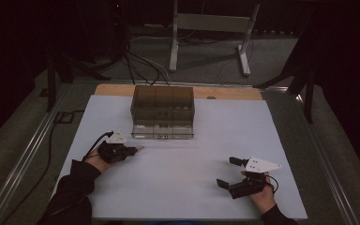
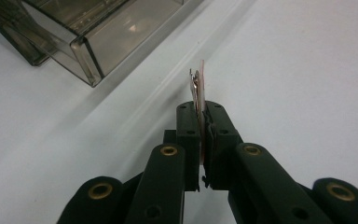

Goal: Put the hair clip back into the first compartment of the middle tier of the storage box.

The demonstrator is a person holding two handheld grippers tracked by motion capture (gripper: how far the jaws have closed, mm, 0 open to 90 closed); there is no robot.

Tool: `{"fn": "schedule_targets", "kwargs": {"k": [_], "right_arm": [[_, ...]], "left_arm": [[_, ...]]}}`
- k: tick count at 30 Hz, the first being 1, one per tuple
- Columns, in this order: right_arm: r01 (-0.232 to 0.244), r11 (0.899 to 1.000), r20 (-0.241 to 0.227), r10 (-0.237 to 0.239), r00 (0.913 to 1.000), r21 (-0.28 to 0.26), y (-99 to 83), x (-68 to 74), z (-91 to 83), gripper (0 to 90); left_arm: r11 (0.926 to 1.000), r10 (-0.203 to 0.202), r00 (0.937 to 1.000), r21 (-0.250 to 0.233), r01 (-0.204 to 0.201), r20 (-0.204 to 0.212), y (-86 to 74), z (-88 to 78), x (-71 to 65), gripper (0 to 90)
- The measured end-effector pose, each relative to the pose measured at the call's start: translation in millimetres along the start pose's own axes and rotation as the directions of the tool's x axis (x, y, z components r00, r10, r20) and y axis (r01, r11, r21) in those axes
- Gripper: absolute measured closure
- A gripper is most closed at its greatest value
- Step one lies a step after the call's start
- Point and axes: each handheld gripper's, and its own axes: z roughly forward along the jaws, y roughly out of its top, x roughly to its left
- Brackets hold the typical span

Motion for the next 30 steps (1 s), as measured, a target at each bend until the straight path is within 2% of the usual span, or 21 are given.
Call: {"fn": "schedule_targets", "kwargs": {"k": [17,30], "right_arm": [[-0.003,1.000,0.002,0.003,1.0000,0.000,-0.3,0.0,0.4,0.0],[-0.002,1.000,0.005,0.002,1.0000,-0.001,0.0,-0.1,0.1,0.0]], "left_arm": [[1.0000,-0.003,0.9997,0.002,0.003,0.024,7.5,-6.9,-4.0,87.4],[0.9998,0.001,0.9995,-0.018,-0.001,0.032,14.7,-17.1,-6.9,87.4]]}}
